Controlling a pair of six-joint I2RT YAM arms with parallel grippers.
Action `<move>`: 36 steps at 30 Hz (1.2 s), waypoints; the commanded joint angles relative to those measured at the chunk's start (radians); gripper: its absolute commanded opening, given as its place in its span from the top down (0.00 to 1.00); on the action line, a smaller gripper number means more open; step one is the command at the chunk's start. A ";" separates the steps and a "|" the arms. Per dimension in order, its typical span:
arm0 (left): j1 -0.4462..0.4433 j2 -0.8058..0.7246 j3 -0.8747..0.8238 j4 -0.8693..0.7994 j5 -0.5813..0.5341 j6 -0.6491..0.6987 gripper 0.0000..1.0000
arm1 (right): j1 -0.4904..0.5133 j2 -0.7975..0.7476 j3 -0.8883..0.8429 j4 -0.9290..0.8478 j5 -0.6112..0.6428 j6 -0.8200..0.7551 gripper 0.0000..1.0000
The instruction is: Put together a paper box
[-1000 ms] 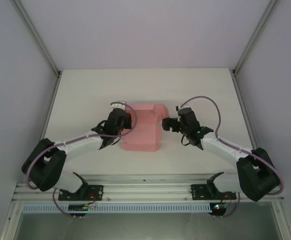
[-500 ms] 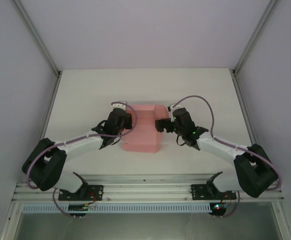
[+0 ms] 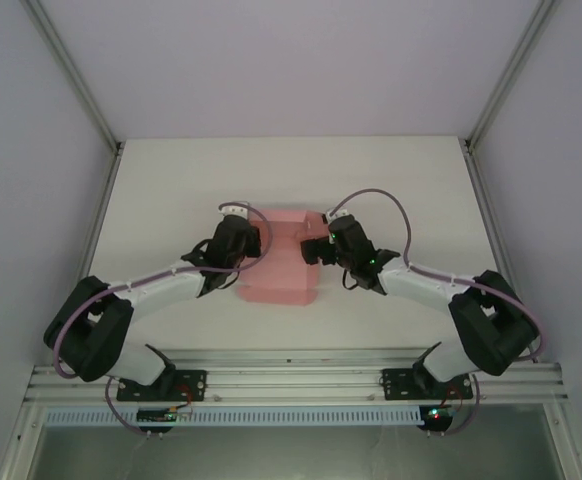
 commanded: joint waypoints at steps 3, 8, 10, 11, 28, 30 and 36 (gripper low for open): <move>-0.004 -0.001 -0.004 0.070 0.012 -0.037 1.00 | 0.017 -0.102 -0.003 -0.062 -0.014 -0.027 0.01; 0.018 -0.010 -0.011 0.062 0.031 -0.038 1.00 | 0.014 -0.277 -0.029 -0.198 -0.016 -0.078 0.01; 0.024 -0.011 -0.013 0.058 0.035 -0.033 1.00 | 0.005 -0.348 -0.049 -0.222 -0.047 -0.096 0.01; 0.027 -0.013 -0.013 0.057 0.040 -0.032 1.00 | -0.002 -0.389 -0.066 -0.221 -0.059 -0.111 0.01; 0.053 -0.026 -0.045 0.113 0.161 0.002 1.00 | -0.458 -0.393 -0.053 -0.297 -0.379 -0.021 0.01; 0.053 -0.026 -0.045 0.117 0.171 0.004 1.00 | -0.458 -0.327 -0.020 -0.278 -0.385 -0.039 0.01; 0.053 -0.025 -0.043 0.120 0.182 -0.004 1.00 | -0.399 -0.157 0.070 -0.248 -0.521 -0.098 0.01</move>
